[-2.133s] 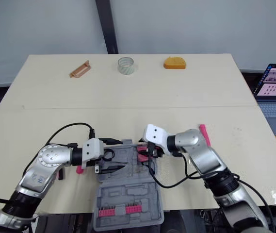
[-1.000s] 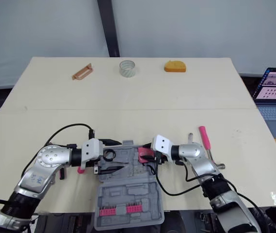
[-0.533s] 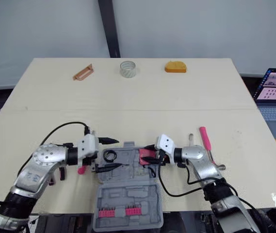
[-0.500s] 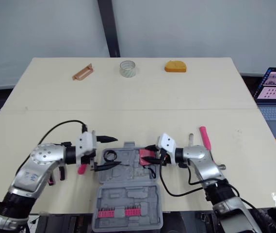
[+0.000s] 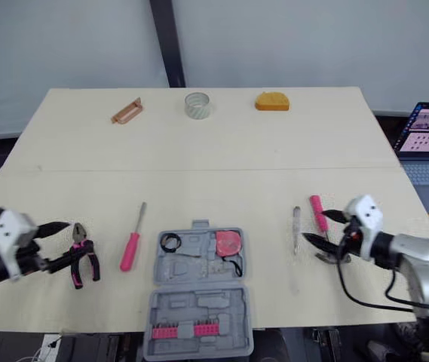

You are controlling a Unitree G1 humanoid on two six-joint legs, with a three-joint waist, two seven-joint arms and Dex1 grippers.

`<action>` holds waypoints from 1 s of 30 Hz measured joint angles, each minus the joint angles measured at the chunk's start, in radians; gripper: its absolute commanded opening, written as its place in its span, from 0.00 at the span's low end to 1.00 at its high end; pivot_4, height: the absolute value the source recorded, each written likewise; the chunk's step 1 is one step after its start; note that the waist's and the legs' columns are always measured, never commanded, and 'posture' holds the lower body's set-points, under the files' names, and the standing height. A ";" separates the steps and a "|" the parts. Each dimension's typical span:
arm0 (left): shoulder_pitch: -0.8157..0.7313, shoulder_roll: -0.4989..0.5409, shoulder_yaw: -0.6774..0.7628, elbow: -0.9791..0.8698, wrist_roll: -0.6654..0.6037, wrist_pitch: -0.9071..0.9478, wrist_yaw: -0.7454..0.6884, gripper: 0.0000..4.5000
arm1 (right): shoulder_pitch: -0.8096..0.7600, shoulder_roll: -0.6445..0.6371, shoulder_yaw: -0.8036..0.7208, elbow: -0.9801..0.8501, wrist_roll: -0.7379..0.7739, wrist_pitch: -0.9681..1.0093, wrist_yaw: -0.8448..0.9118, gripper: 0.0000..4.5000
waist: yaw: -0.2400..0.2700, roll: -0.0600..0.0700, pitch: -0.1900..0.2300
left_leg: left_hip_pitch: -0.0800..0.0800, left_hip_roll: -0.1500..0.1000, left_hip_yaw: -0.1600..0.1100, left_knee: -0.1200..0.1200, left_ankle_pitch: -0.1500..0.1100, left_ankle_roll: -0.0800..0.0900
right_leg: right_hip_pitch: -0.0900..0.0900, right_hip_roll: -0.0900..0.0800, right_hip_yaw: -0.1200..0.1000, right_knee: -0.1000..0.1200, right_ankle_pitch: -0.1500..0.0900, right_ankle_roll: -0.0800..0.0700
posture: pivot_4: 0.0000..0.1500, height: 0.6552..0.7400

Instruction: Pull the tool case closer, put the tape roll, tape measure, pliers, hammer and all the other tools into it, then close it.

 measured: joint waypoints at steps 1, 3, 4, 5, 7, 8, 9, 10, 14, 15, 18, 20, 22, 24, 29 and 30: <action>0.016 0.004 0.031 0.033 0.001 -0.012 0.000 1.00 | 0.017 -0.018 -0.027 0.042 -0.002 -0.010 0.001 0.99 | 0.000 0.000 0.000 | 0.000 0.000 0.000 -0.001 0.000 0.000 | 0.000 0.000 0.000 0.000 0.000 0.000 | 1.00 1.00; 0.041 0.006 0.086 0.106 0.004 -0.042 0.000 1.00 | 0.036 -0.042 -0.071 0.138 -0.011 -0.029 0.000 0.99 | -0.002 0.000 0.000 | 0.000 0.000 0.001 -0.001 0.000 0.000 | 0.000 0.000 0.000 0.000 0.000 0.000 | 1.00 1.00; 0.047 0.006 0.100 0.141 0.008 -0.061 0.002 1.00 | 0.036 -0.047 -0.087 0.185 -0.013 -0.042 -0.005 0.99 | -0.002 0.000 0.000 | 0.000 0.000 0.001 -0.001 0.000 0.000 | 0.000 0.000 0.000 -0.001 0.000 0.000 | 1.00 1.00; 0.053 0.005 0.110 0.168 0.011 -0.077 0.006 1.00 | 0.036 -0.047 -0.102 0.223 -0.014 -0.051 -0.011 0.99 | -0.003 0.000 0.000 | 0.000 0.000 0.001 -0.001 0.000 0.000 | 0.000 0.000 0.000 -0.001 0.000 0.000 | 1.00 1.00; 0.056 0.005 0.120 0.215 0.015 -0.108 0.013 1.00 | 0.028 -0.048 -0.119 0.288 -0.017 -0.069 -0.027 0.99 | -0.003 0.000 0.000 | 0.001 0.000 0.002 -0.001 0.000 0.000 | 0.000 0.000 0.001 -0.002 0.000 0.000 | 1.00 1.00; 0.059 0.005 0.121 0.234 0.018 -0.124 0.019 1.00 | 0.023 -0.048 -0.123 0.317 -0.023 -0.083 -0.033 0.99 | -0.003 0.000 0.000 | 0.002 0.000 0.002 -0.001 0.000 0.000 | 0.000 0.000 0.001 -0.001 0.000 0.000 | 1.00 1.00; 0.062 0.005 0.121 0.263 0.026 -0.147 0.026 1.00 | 0.017 -0.048 -0.127 0.349 -0.025 -0.097 -0.036 0.99 | -0.004 0.000 0.000 | 0.002 0.000 0.002 -0.001 0.000 0.000 | 0.000 0.000 0.001 -0.001 0.000 0.000 | 1.00 1.00; 0.064 0.005 0.121 0.292 0.033 -0.167 0.034 1.00 | 0.015 -0.048 -0.133 0.374 -0.026 -0.106 -0.038 0.99 | -0.004 0.000 0.000 | 0.002 0.000 0.002 -0.002 0.000 0.000 | 0.000 0.000 0.001 -0.001 0.000 0.000 | 1.00 1.00; 0.068 -0.001 0.121 0.373 0.046 -0.216 0.051 1.00 | 0.013 -0.048 -0.144 0.437 -0.033 -0.129 -0.038 0.99 | -0.007 0.000 0.000 | 0.002 0.000 0.003 -0.002 -0.001 0.000 | 0.000 0.000 0.001 0.000 0.000 0.000 | 1.00 1.00; 0.069 -0.002 0.121 0.375 0.046 -0.221 0.053 1.00 | 0.012 -0.048 -0.144 0.441 -0.033 -0.131 -0.038 0.99 | -0.008 0.000 0.000 | 0.002 0.001 0.003 -0.002 -0.001 0.000 | 0.000 0.000 0.001 0.000 0.000 0.000 | 1.00 1.00; 0.068 -0.002 0.121 0.398 0.046 -0.242 0.056 1.00 | -0.014 -0.048 -0.143 0.459 -0.035 -0.146 -0.038 0.99 | -0.011 0.000 0.000 | 0.002 0.001 0.003 -0.002 -0.001 0.000 | 0.000 0.000 0.001 0.000 0.000 0.000 | 1.00 1.00; 0.067 -0.003 0.121 0.412 0.046 -0.252 0.058 1.00 | -0.031 -0.048 -0.142 0.463 -0.035 -0.148 -0.037 0.99 | -0.015 0.000 0.000 | 0.002 0.001 0.003 -0.002 -0.001 -0.001 | 0.000 0.000 0.001 0.002 0.000 0.000 | 1.00 1.00; 0.068 -0.008 0.121 0.412 0.045 -0.253 0.058 1.00 | -0.046 -0.048 -0.138 0.465 -0.035 -0.148 -0.036 0.99 | -0.020 0.000 0.000 | 0.002 0.001 0.004 -0.002 -0.001 -0.001 | 0.000 0.000 0.001 0.002 0.000 0.000 | 1.00 1.00; 0.071 -0.018 0.121 0.410 0.042 -0.252 0.059 1.00 | -0.053 -0.048 -0.135 0.462 -0.035 -0.147 -0.031 0.99 | -0.023 0.000 0.000 | 0.002 0.001 0.004 -0.002 -0.001 -0.001 | 0.000 0.000 0.001 0.001 0.000 0.000 | 1.00 1.00; 0.115 -0.070 0.123 0.319 0.007 -0.194 0.087 1.00 | -0.042 -0.051 -0.127 0.342 -0.008 -0.076 0.020 0.99 | -0.027 0.000 0.001 | 0.002 0.002 0.004 -0.002 -0.002 -0.001 | 0.000 0.000 0.000 0.002 0.000 0.000 | 1.00 1.00; 0.119 -0.079 0.130 0.283 -0.001 -0.171 0.104 1.00 | -0.041 -0.054 -0.116 0.295 0.001 -0.047 0.031 0.99 | -0.028 0.000 0.001 | 0.003 0.002 0.005 -0.002 -0.002 -0.001 | 0.000 0.000 0.000 0.002 0.000 0.000 | 1.00 1.00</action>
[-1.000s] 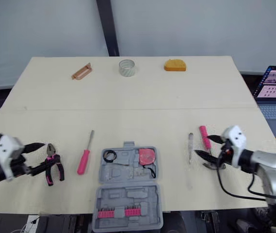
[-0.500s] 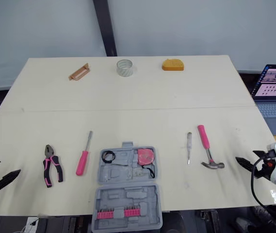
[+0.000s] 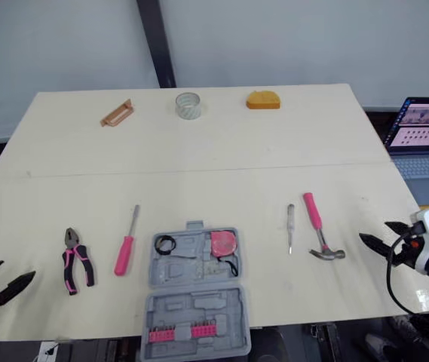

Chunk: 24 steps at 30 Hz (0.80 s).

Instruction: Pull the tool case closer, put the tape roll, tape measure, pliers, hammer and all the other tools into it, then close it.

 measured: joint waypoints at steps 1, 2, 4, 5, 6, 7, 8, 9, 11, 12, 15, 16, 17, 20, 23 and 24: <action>0.000 -0.004 0.005 -0.028 -0.009 0.022 0.018 1.00 | -0.002 -0.001 0.012 -0.045 0.011 0.026 0.007 0.99 | 0.000 0.000 0.000 | 0.000 0.000 0.000 0.000 0.000 0.000 | 0.000 0.000 0.000 0.000 0.000 0.000 | 1.00 1.00; -0.005 -0.015 0.015 -0.062 -0.020 0.049 0.047 1.00 | -0.006 -0.001 0.026 -0.098 0.025 0.056 0.014 0.99 | 0.001 0.000 0.000 | 0.000 0.000 0.000 0.000 0.000 0.000 | 0.000 0.000 0.000 0.000 0.000 0.000 | 1.00 1.00; -0.024 -0.046 0.036 -0.134 -0.039 0.112 0.121 1.00 | -0.025 0.000 0.078 -0.215 0.057 0.110 0.038 0.99 | 0.002 0.000 0.000 | 0.000 0.001 0.000 0.000 0.000 -0.001 | 0.000 0.000 0.000 0.001 0.000 0.000 | 1.00 1.00; -0.037 -0.068 0.038 -0.184 -0.043 0.155 0.175 1.00 | -0.046 0.005 0.110 -0.269 0.074 0.135 0.053 0.99 | 0.002 0.000 0.000 | 0.000 0.001 0.000 0.000 0.000 -0.001 | 0.000 0.000 0.000 0.001 0.000 0.000 | 1.00 1.00; -0.053 -0.096 0.035 -0.236 -0.048 0.201 0.230 1.00 | -0.074 0.016 0.148 -0.322 0.091 0.156 0.068 0.99 | 0.003 0.000 0.000 | 0.000 0.001 0.000 0.001 0.000 -0.001 | 0.000 0.000 0.000 0.001 0.000 0.000 | 1.00 1.00; -0.063 -0.130 0.031 -0.294 -0.051 0.247 0.288 1.00 | -0.104 0.031 0.187 -0.367 0.103 0.172 0.079 0.99 | 0.003 -0.001 0.000 | 0.000 0.001 -0.001 0.001 -0.001 -0.001 | 0.000 0.000 0.000 0.001 0.000 0.000 | 1.00 1.00; -0.075 -0.174 0.019 -0.359 -0.052 0.299 0.352 1.00 | -0.136 0.050 0.238 -0.417 0.110 0.187 0.091 0.99 | 0.003 -0.001 0.000 | 0.000 0.001 -0.001 0.001 -0.001 -0.001 | 0.000 0.000 0.000 0.001 0.000 0.000 | 1.00 1.00; -0.093 -0.214 0.000 -0.413 -0.054 0.343 0.409 1.00 | -0.161 0.071 0.288 -0.455 0.115 0.196 0.100 0.99 | 0.003 -0.001 0.000 | 0.000 0.001 -0.001 0.002 -0.001 -0.001 | 0.000 0.000 -0.001 0.001 0.000 0.000 | 1.00 1.00; -0.118 -0.306 -0.026 -0.520 -0.066 0.434 0.531 1.00 | -0.218 0.112 0.385 -0.505 0.115 0.214 0.115 0.99 | 0.006 -0.002 0.000 | -0.001 0.001 -0.002 0.003 -0.001 -0.001 | 0.000 0.000 -0.001 0.002 0.000 0.000 | 1.00 1.00; -0.123 -0.331 -0.026 -0.549 -0.069 0.459 0.567 1.00 | -0.233 0.118 0.410 -0.515 0.114 0.216 0.118 0.99 | 0.007 -0.003 0.001 | -0.001 0.001 -0.002 0.003 -0.001 -0.001 | 0.000 0.000 -0.001 0.001 0.001 0.000 | 1.00 1.00; -0.129 -0.413 -0.038 -0.639 -0.066 0.538 0.685 1.00 | -0.295 0.144 0.478 -0.532 0.105 0.225 0.131 0.99 | 0.009 -0.004 0.000 | -0.002 0.000 -0.002 0.005 -0.001 -0.001 | 0.000 0.000 -0.001 0.002 0.001 0.000 | 1.00 1.00; -0.124 -0.444 -0.053 -0.669 -0.059 0.555 0.721 1.00 | -0.321 0.157 0.504 -0.531 0.099 0.225 0.137 0.99 | 0.009 -0.004 0.000 | -0.001 0.000 -0.002 0.005 -0.001 -0.001 | 0.000 0.000 -0.001 0.002 0.001 0.000 | 1.00 1.00; -0.120 -0.476 -0.075 -0.690 -0.050 0.570 0.751 1.00 | -0.347 0.174 0.526 -0.531 0.094 0.224 0.142 0.99 | 0.008 -0.004 0.000 | -0.001 0.000 -0.002 0.005 -0.001 -0.002 | 0.000 0.000 -0.001 0.002 0.001 0.000 | 1.00 1.00; -0.114 -0.551 -0.134 -0.728 -0.024 0.605 0.826 1.00 | -0.412 0.214 0.577 -0.528 0.085 0.223 0.158 0.99 | 0.009 -0.004 0.001 | -0.002 0.000 -0.003 0.005 -0.001 -0.002 | 0.000 0.000 -0.002 0.001 0.001 0.000 | 1.00 1.00; -0.111 -0.592 -0.159 -0.763 0.016 0.619 0.892 1.00 | -0.469 0.220 0.593 -0.523 0.085 0.222 0.176 0.99 | 0.011 -0.004 0.001 | -0.002 0.000 -0.003 0.005 -0.001 -0.002 | 0.000 0.000 -0.002 0.000 0.001 0.000 | 1.00 1.00; -0.110 -0.600 -0.168 -0.768 0.028 0.619 0.909 1.00 | -0.488 0.221 0.594 -0.518 0.085 0.222 0.181 0.99 | 0.013 -0.004 0.000 | -0.002 0.000 -0.003 0.005 -0.001 -0.002 | 0.000 0.000 -0.002 0.000 0.001 0.000 | 1.00 1.00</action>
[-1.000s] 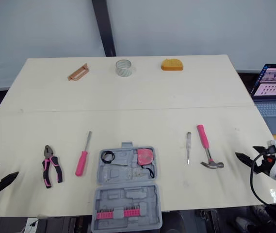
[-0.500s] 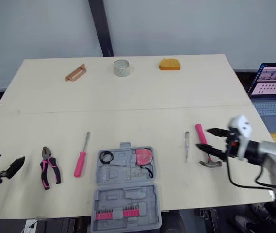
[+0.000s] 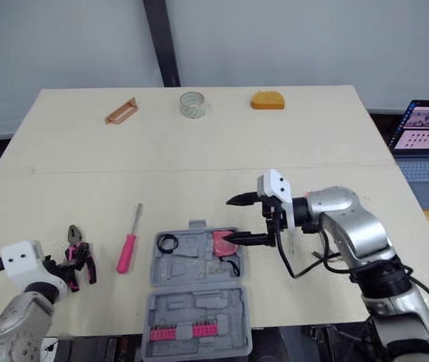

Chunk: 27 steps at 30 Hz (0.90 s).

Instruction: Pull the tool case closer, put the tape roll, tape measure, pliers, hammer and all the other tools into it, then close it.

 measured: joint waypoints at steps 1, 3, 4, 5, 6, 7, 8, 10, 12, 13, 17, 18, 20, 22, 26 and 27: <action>-0.002 -0.012 -0.002 -0.002 0.010 -0.001 0.015 1.00 | -0.012 0.002 0.001 0.006 0.000 0.000 0.003 0.99 | 0.003 0.000 0.000 | 0.000 0.000 0.000 0.000 0.000 0.000 | 0.000 0.000 0.000 0.000 0.000 0.000 | 1.00 1.00; -0.005 -0.031 -0.007 0.000 0.027 0.000 0.037 1.00 | -0.035 0.010 0.005 0.022 -0.001 0.000 0.008 0.99 | 0.010 0.000 0.000 | 0.000 0.000 0.000 0.001 0.000 0.000 | 0.000 0.000 0.000 0.000 0.000 0.000 | 1.00 1.00; -0.011 -0.036 -0.009 0.003 0.032 0.000 0.047 1.00 | -0.044 0.018 0.006 0.030 -0.003 0.000 0.009 0.99 | 0.012 0.000 0.000 | 0.000 0.000 0.000 0.001 0.000 0.000 | 0.000 0.000 0.000 0.000 0.000 0.000 | 1.00 1.00; -0.021 -0.041 -0.012 0.006 0.039 0.000 0.055 1.00 | -0.050 0.025 0.006 0.032 -0.004 -0.001 0.009 0.99 | 0.014 0.000 0.000 | 0.000 0.000 0.000 0.001 0.000 0.000 | 0.000 0.000 0.000 0.000 0.000 0.000 | 1.00 1.00; -0.031 -0.045 -0.016 0.010 0.045 0.000 0.063 1.00 | -0.058 0.035 0.010 0.033 -0.010 -0.002 0.010 0.99 | 0.015 0.000 0.000 | 0.000 0.000 0.000 0.001 0.000 0.000 | 0.000 0.000 0.000 0.001 0.000 0.000 | 1.00 1.00; -0.042 -0.045 -0.020 0.021 0.051 0.000 0.069 1.00 | -0.067 0.044 0.014 0.036 -0.012 -0.005 0.010 0.99 | 0.015 0.000 0.000 | 0.000 0.000 0.000 0.001 0.000 0.000 | 0.000 0.000 0.000 0.001 0.000 0.000 | 1.00 1.00; -0.054 -0.048 -0.024 0.031 0.055 0.000 0.073 1.00 | -0.072 0.050 0.017 0.038 -0.015 -0.010 0.010 0.99 | 0.015 0.000 0.000 | 0.000 0.000 0.000 0.001 0.000 0.000 | 0.000 0.000 0.000 0.001 0.000 0.000 | 1.00 1.00; -0.066 -0.055 -0.032 0.042 0.062 0.003 0.080 1.00 | -0.081 0.064 0.023 0.049 -0.023 -0.018 0.010 0.99 | 0.016 0.000 0.000 | -0.001 0.000 0.000 0.001 0.000 0.000 | 0.000 0.000 0.000 0.000 0.000 0.000 | 1.00 1.00; -0.073 -0.059 -0.048 0.056 0.064 0.003 0.081 1.00 | -0.081 0.074 0.031 0.056 -0.030 -0.019 0.010 0.99 | 0.016 0.000 0.000 | -0.001 0.000 0.000 0.001 0.000 0.000 | 0.000 0.000 0.000 0.000 0.000 0.000 | 1.00 1.00; -0.079 -0.062 -0.054 0.066 0.066 0.004 0.081 1.00 | -0.082 0.077 0.033 0.060 -0.032 -0.019 0.010 0.99 | 0.015 0.000 0.000 | -0.001 0.000 0.000 0.001 0.000 0.000 | 0.000 0.000 0.000 0.000 0.000 0.000 | 1.00 1.00; -0.102 -0.067 -0.076 0.075 0.071 0.013 0.089 1.00 | -0.086 0.078 0.033 0.065 -0.036 -0.019 0.010 0.99 | 0.015 0.000 0.000 | -0.001 0.000 0.000 0.002 0.000 0.000 | 0.000 0.000 0.000 0.001 0.000 0.000 | 1.00 1.00; -0.106 -0.070 -0.078 0.075 0.074 0.018 0.094 1.00 | -0.088 0.079 0.033 0.065 -0.037 -0.020 0.010 0.99 | 0.015 0.000 0.000 | -0.001 0.000 0.000 0.002 0.000 0.000 | 0.000 0.000 0.000 0.001 0.000 0.000 | 1.00 1.00; -0.108 -0.081 -0.080 0.076 0.079 0.033 0.109 1.00 | -0.089 0.079 0.033 0.065 -0.041 -0.020 0.010 0.99 | 0.015 0.000 0.000 | -0.001 0.000 0.000 0.002 0.000 0.000 | 0.000 0.000 0.000 0.000 0.000 0.000 | 1.00 1.00; -0.118 -0.091 -0.081 0.076 0.090 0.050 0.129 1.00 | -0.090 0.079 0.033 0.065 -0.042 -0.020 0.010 0.99 | 0.014 0.000 0.000 | -0.001 0.000 0.000 0.001 0.000 0.000 | 0.000 0.000 0.000 0.000 0.000 0.000 | 1.00 1.00; -0.137 -0.109 -0.078 0.069 0.102 0.083 0.165 1.00 | -0.090 0.079 0.033 0.065 -0.042 -0.020 0.010 0.99 | 0.015 0.000 0.000 | -0.001 0.000 0.000 0.002 0.000 0.000 | 0.000 0.000 0.000 0.001 0.000 0.000 | 1.00 1.00; -0.139 -0.117 -0.073 0.068 0.103 0.089 0.174 1.00 | -0.090 0.079 0.033 0.065 -0.042 -0.020 0.010 0.99 | 0.014 0.000 0.000 | -0.001 0.000 0.000 0.002 0.000 0.000 | 0.000 0.000 0.000 0.000 0.000 0.000 | 1.00 1.00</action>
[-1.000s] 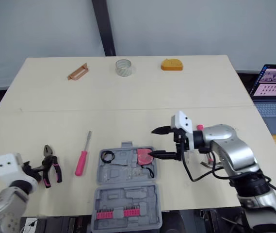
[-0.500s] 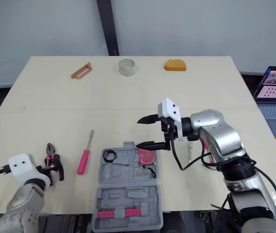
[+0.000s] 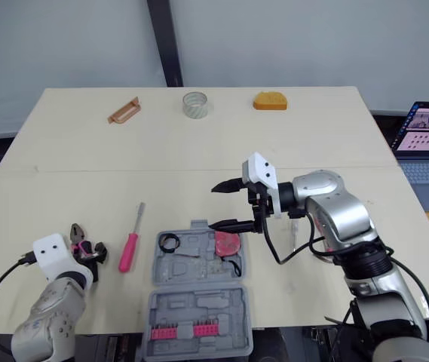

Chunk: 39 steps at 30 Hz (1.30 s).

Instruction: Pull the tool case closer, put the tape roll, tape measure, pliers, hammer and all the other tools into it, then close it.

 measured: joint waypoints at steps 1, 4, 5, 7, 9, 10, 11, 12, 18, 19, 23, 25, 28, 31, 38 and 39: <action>-0.001 -0.004 0.002 0.000 0.001 0.002 0.004 1.00 | 0.000 0.000 0.000 0.000 0.000 0.000 0.000 0.99 | 0.000 0.000 0.000 | 0.000 0.000 0.000 0.000 0.000 0.000 | 0.000 0.000 0.000 0.000 0.000 0.000 | 1.00 1.00; -0.005 -0.010 0.009 0.000 0.001 0.004 0.011 1.00 | 0.000 0.000 0.000 0.000 -0.001 0.000 0.000 0.99 | -0.001 0.000 0.000 | 0.000 0.000 0.000 0.000 0.000 0.000 | 0.000 0.000 0.000 0.000 0.000 0.000 | 1.00 1.00; -0.007 -0.012 0.012 0.000 0.001 0.007 0.013 1.00 | 0.000 0.000 0.000 0.000 -0.003 0.000 0.000 0.99 | -0.001 0.000 0.000 | 0.000 0.000 0.000 0.000 0.000 0.000 | 0.000 0.000 0.000 0.000 0.000 0.000 | 1.00 1.00; -0.011 -0.016 0.015 0.001 0.001 0.009 0.015 1.00 | 0.000 0.000 0.000 0.000 -0.005 0.000 0.000 0.99 | -0.001 0.000 0.000 | 0.000 0.000 0.000 0.000 0.000 0.000 | 0.000 0.000 0.000 0.000 0.000 0.000 | 1.00 1.00; -0.013 -0.019 0.018 0.002 0.001 0.008 0.016 1.00 | -0.001 0.000 0.000 0.001 -0.008 0.000 0.000 0.99 | -0.001 0.000 0.000 | 0.000 0.000 0.000 0.000 0.000 0.000 | 0.000 0.000 0.000 0.000 0.000 0.000 | 1.00 1.00; -0.013 -0.019 0.018 0.002 0.001 0.008 0.016 1.00 | -0.002 0.000 0.000 0.001 -0.009 0.000 0.000 0.99 | -0.001 0.000 0.000 | 0.000 0.000 0.000 0.000 0.000 0.000 | 0.000 0.000 0.000 0.000 0.000 0.000 | 1.00 1.00; -0.013 -0.020 0.018 0.003 0.002 0.008 0.016 0.94 | -0.002 0.000 0.000 0.001 -0.009 0.000 0.000 1.00 | -0.001 0.000 0.000 | 0.000 0.000 0.000 0.000 0.000 0.000 | 0.000 0.000 0.000 0.000 0.000 0.000 | 1.00 1.00; -0.014 -0.020 0.018 0.003 0.003 0.008 0.018 0.88 | -0.002 0.000 0.000 0.002 -0.010 0.000 0.000 1.00 | -0.001 0.000 0.000 | 0.000 0.000 0.000 0.000 0.000 0.000 | 0.000 0.000 0.000 0.000 0.000 0.000 | 1.00 1.00; -0.017 -0.018 0.033 0.010 0.005 0.008 0.023 0.57 | -0.002 0.000 0.000 0.001 -0.009 0.001 0.000 1.00 | 0.001 0.000 0.000 | 0.000 0.000 0.000 0.000 0.000 0.000 | 0.000 0.000 0.000 0.000 0.000 0.000 | 1.00 1.00; -0.017 -0.018 0.034 0.011 0.005 0.007 0.023 0.57 | -0.002 0.001 0.000 0.001 -0.007 0.004 0.000 1.00 | 0.000 0.000 0.000 | 0.000 0.000 0.000 0.000 0.000 0.000 | 0.000 0.000 0.000 0.000 0.000 0.000 | 1.00 1.00; -0.017 -0.018 0.034 0.016 0.005 0.002 0.023 0.57 | -0.005 0.009 0.000 0.001 0.013 0.017 0.000 1.00 | 0.000 0.001 -0.001 | 0.001 0.000 0.000 -0.001 0.000 0.000 | 0.000 0.000 0.000 0.000 0.000 0.000 | 1.00 1.00; -0.019 -0.018 0.034 0.023 0.005 -0.001 0.022 0.57 | -0.017 0.014 -0.003 0.000 0.027 0.028 0.000 1.00 | 0.000 0.002 -0.001 | 0.001 0.000 0.000 -0.001 0.000 0.000 | 0.000 0.000 0.000 0.000 0.000 0.000 | 1.00 1.00; -0.031 -0.010 0.034 0.031 0.004 -0.003 0.017 0.57 | -0.031 0.022 -0.026 -0.002 0.048 0.032 0.000 1.00 | 0.001 0.003 -0.001 | 0.001 0.000 0.000 -0.001 0.000 0.000 | 0.000 0.000 0.000 0.000 0.000 0.000 | 1.00 1.00; -0.038 0.024 0.034 0.041 0.000 0.004 -0.010 0.57 | -0.035 0.024 -0.029 -0.002 0.054 0.031 0.000 1.00 | 0.001 0.003 -0.001 | 0.001 0.000 0.000 -0.001 0.000 0.000 | 0.000 0.000 0.000 0.000 0.000 0.000 | 1.00 1.00; -0.060 0.299 0.032 0.050 -0.047 0.051 -0.232 0.57 | -0.052 0.036 -0.030 -0.001 0.068 0.032 0.000 1.00 | -0.001 -0.002 0.002 | -0.014 0.000 -0.001 0.004 0.000 -0.001 | -0.015 0.000 -0.001 0.006 0.000 -0.001 | 1.00 1.00; -0.080 0.359 0.032 0.058 -0.054 0.050 -0.281 0.57 | -0.062 0.041 -0.031 0.001 0.071 0.036 -0.001 1.00 | -0.002 -0.002 0.002 | -0.017 0.000 -0.001 0.007 0.001 -0.001 | -0.018 0.000 -0.001 0.008 0.000 -0.001 | 1.00 1.00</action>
